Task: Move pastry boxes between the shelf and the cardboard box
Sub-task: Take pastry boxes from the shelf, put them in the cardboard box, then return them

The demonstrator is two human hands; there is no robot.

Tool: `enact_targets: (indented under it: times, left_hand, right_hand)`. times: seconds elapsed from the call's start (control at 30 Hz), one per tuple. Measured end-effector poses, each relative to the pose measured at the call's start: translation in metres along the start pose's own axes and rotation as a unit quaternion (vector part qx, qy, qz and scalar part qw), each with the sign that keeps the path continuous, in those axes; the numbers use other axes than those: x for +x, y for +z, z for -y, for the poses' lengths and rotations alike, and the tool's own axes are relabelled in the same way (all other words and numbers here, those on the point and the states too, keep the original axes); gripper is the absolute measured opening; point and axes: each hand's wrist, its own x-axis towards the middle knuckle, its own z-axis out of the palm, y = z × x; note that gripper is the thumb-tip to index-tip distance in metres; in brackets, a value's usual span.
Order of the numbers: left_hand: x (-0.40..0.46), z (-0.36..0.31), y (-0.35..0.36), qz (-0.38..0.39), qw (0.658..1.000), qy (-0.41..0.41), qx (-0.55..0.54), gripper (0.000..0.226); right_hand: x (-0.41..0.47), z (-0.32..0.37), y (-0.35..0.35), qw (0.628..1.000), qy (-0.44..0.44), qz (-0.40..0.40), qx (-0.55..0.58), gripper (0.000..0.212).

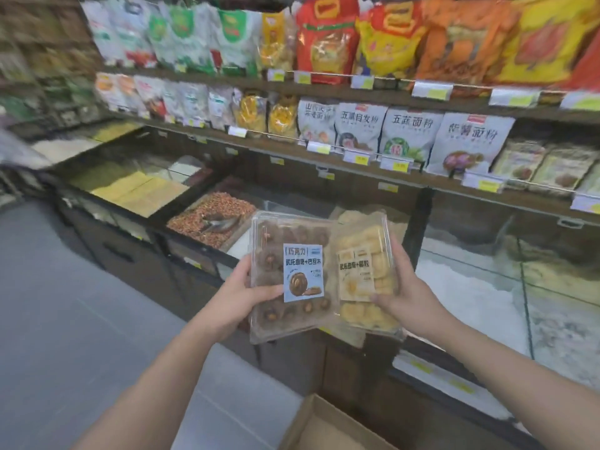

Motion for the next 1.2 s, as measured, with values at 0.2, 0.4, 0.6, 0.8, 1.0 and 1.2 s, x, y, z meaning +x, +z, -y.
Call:
enact_targets:
  times: [0.2, 0.4, 0.6, 0.8, 1.0, 1.2]
  left_hand:
    - [-0.049, -0.024, -0.027, -0.108, 0.994, 0.025, -0.016, 0.077]
    - [-0.140, -0.039, -0.064, -0.236, 0.971, 0.035, -0.019, 0.063]
    - [-0.271, -0.055, -0.107, -0.370, 0.927, 0.055, -0.007, 0.066]
    - [-0.428, -0.045, -0.151, -0.512, 0.856, 0.071, -0.012, 0.075]
    - [-0.609, -0.027, -0.178, -0.615, 0.785, 0.068, -0.009, 0.061]
    - [-0.786, -0.010, -0.169, -0.713, 0.698, 0.069, -0.006, 0.076]
  right_hand:
    - [0.037, 0.049, 0.003, 0.991, -0.101, 0.091, -0.002, 0.112]
    - [0.051, 0.108, 0.062, 0.969, -0.171, 0.179, 0.021, 0.111]
    - [0.027, 0.188, 0.159, 0.934, -0.234, 0.268, 0.042, 0.111]
    - [-0.044, 0.281, 0.278, 0.881, -0.308, 0.354, 0.061, 0.109]
    - [-0.160, 0.366, 0.405, 0.822, -0.348, 0.443, 0.087, 0.107]
    - [-0.300, 0.443, 0.515, 0.736, -0.404, 0.528, 0.130, 0.110]
